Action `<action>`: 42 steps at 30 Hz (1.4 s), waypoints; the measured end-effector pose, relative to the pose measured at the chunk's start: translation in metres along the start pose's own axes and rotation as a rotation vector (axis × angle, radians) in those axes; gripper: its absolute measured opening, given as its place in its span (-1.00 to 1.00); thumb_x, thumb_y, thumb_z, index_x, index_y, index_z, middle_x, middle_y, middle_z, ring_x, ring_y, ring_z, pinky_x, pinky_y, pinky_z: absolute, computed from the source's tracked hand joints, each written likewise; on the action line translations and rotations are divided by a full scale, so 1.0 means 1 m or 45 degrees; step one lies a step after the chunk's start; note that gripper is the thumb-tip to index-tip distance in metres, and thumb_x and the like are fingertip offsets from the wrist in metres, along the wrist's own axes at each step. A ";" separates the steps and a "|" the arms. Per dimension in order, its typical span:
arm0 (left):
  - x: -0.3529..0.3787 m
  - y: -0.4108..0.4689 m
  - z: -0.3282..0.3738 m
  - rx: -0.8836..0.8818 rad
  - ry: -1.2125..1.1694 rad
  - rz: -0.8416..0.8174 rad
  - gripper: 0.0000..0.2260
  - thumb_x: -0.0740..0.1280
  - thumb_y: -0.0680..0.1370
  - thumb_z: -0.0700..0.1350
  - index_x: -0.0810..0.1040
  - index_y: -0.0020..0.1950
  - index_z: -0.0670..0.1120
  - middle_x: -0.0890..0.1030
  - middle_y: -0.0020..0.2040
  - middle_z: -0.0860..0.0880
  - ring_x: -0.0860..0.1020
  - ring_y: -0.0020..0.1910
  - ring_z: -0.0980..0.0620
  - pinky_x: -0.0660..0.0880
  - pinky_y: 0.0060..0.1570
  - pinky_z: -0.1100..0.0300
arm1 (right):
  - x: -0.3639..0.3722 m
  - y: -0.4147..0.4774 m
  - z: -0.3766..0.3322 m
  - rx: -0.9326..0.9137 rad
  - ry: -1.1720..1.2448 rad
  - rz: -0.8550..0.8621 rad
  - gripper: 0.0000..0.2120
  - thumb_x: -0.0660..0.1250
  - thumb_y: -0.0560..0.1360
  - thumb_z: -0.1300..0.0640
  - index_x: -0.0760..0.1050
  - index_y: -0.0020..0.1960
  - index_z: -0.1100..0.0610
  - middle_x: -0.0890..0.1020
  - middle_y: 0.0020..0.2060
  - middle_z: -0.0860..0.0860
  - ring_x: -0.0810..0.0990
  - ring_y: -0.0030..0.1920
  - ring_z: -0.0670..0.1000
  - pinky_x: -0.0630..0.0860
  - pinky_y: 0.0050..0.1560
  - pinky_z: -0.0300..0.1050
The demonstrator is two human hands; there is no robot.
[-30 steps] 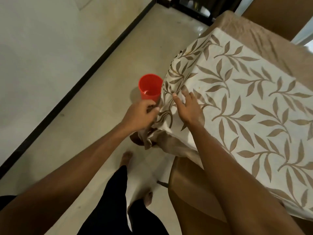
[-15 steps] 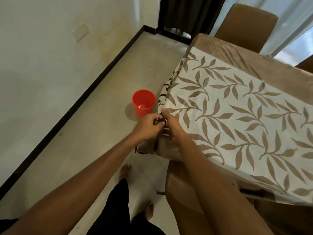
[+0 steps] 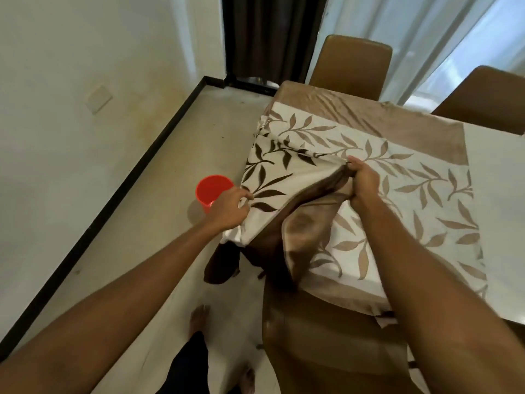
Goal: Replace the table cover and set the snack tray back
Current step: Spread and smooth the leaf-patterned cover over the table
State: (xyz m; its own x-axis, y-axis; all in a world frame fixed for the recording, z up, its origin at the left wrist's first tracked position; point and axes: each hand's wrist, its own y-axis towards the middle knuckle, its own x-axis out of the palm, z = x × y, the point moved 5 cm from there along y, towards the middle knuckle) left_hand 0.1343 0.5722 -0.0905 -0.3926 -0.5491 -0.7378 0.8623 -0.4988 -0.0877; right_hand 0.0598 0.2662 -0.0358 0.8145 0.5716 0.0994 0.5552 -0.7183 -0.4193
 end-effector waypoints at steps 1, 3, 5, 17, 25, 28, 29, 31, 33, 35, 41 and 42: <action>0.005 0.003 0.003 0.032 0.062 -0.020 -0.77 0.35 0.55 -0.16 0.65 0.18 -0.07 0.60 0.20 -0.04 0.52 0.21 -0.01 0.41 0.19 0.11 | -0.024 0.010 -0.017 -0.088 -0.029 0.154 -0.66 0.27 0.51 0.31 0.65 0.23 0.17 0.67 -0.04 0.00 0.64 0.08 0.07 0.59 -0.06 -0.18; 0.016 0.007 0.005 0.057 0.141 -0.097 -0.75 0.35 0.53 -0.15 0.65 0.19 -0.09 0.58 0.22 -0.07 0.50 0.26 -0.07 0.37 0.22 0.12 | -0.063 0.017 -0.033 -0.213 -0.210 0.415 -0.63 0.21 0.54 0.27 0.60 0.28 0.10 0.63 0.07 -0.01 0.62 0.10 0.06 0.55 0.01 -0.18; 0.028 0.011 0.008 0.069 0.230 -0.168 -0.71 0.35 0.52 -0.15 0.62 0.24 -0.10 0.55 0.23 -0.10 0.46 0.27 -0.09 0.34 0.20 0.14 | -0.080 0.017 -0.026 -0.350 -0.520 0.478 -0.59 0.18 0.54 0.24 0.53 0.33 -0.01 0.62 0.18 -0.01 0.60 0.15 0.06 0.56 0.21 -0.05; 0.057 0.033 -0.024 0.126 0.353 -0.141 -0.54 0.29 0.51 -0.14 0.46 0.42 -0.16 0.49 0.40 -0.14 0.31 0.48 -0.22 0.20 0.52 -0.09 | 0.055 -0.082 0.165 -0.813 -1.810 -0.494 -0.28 0.27 0.44 -0.40 0.28 0.51 -0.14 0.37 0.45 0.03 0.30 0.46 0.13 0.27 0.38 0.26; 0.049 0.062 -0.027 0.205 0.179 -0.005 -0.47 0.30 0.63 -0.03 0.28 0.55 -0.14 0.32 0.54 -0.15 0.14 0.59 -0.11 0.03 0.49 0.09 | 0.084 -0.052 0.160 -0.912 -1.729 -0.246 -0.85 0.33 0.50 0.11 0.54 0.03 0.14 0.60 -0.08 0.10 0.59 -0.06 0.18 0.54 -0.14 0.08; 0.051 0.076 -0.019 0.348 0.247 -0.068 -0.45 0.25 0.64 0.06 0.25 0.57 -0.12 0.24 0.58 -0.15 0.09 0.60 -0.12 0.04 0.52 0.00 | 0.050 -0.022 0.138 -0.665 -1.576 -0.009 -0.89 0.26 0.58 0.12 0.54 0.03 0.11 0.60 -0.12 0.04 0.58 -0.13 0.08 0.60 -0.10 0.04; 0.052 0.083 -0.018 0.395 0.291 -0.106 -0.44 0.22 0.64 0.09 0.25 0.58 -0.11 0.21 0.59 -0.15 0.07 0.61 -0.12 0.07 0.55 -0.06 | 0.032 -0.007 0.124 -0.560 -1.507 0.123 -0.87 0.24 0.60 0.10 0.53 0.06 0.09 0.59 -0.11 0.01 0.57 -0.12 0.04 0.60 -0.08 0.02; 0.057 0.096 -0.019 0.445 0.368 -0.203 -0.43 0.18 0.64 0.14 0.21 0.59 -0.08 0.15 0.61 -0.15 0.03 0.62 -0.12 0.12 0.55 -0.14 | -0.011 0.017 0.089 -0.354 -1.346 0.407 -0.82 0.22 0.61 0.09 0.52 0.16 0.05 0.61 0.00 0.02 0.58 -0.02 0.07 0.57 0.02 0.05; 0.060 0.107 -0.022 0.458 0.428 -0.271 -0.41 0.16 0.65 0.17 0.16 0.62 -0.05 0.09 0.63 -0.16 -0.02 0.62 -0.12 0.08 0.57 -0.12 | -0.051 0.031 0.051 -0.251 -1.287 0.731 -0.76 0.23 0.62 0.08 0.51 0.26 0.06 0.60 0.17 0.10 0.56 0.17 0.17 0.52 0.19 0.17; 0.061 0.114 -0.023 0.486 0.503 -0.307 -0.40 0.13 0.66 0.19 0.14 0.62 -0.04 0.07 0.63 -0.18 -0.04 0.62 -0.15 0.02 0.57 -0.08 | -0.068 0.032 0.028 -0.175 -1.379 0.933 -0.71 0.23 0.63 0.06 0.44 0.33 0.09 0.51 0.29 0.17 0.47 0.30 0.23 0.42 0.28 0.25; 0.068 0.139 -0.016 0.602 0.627 -0.389 -0.40 0.08 0.65 0.23 0.12 0.62 -0.01 0.06 0.64 -0.16 -0.06 0.62 -0.19 0.05 0.57 -0.13 | 0.008 0.025 0.065 -0.605 -1.934 0.187 -0.57 0.24 0.60 -0.12 0.39 0.44 -0.05 0.37 0.48 0.09 0.32 0.48 0.18 0.31 0.41 0.27; 0.069 0.143 -0.013 0.609 0.625 -0.404 -0.41 0.08 0.65 0.22 0.11 0.62 0.00 0.05 0.64 -0.15 -0.07 0.62 -0.17 0.05 0.57 -0.14 | 0.021 0.022 0.083 -0.615 -1.961 0.042 -0.60 0.23 0.61 -0.11 0.40 0.42 -0.08 0.33 0.51 0.08 0.27 0.51 0.16 0.27 0.44 0.27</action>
State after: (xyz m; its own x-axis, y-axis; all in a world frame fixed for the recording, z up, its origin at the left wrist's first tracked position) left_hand 0.2343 0.4719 -0.1627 -0.3152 -0.0246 -0.9487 0.4549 -0.8812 -0.1283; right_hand 0.0752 0.2947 -0.1177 0.0580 0.1753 -0.9828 0.7827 -0.6191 -0.0643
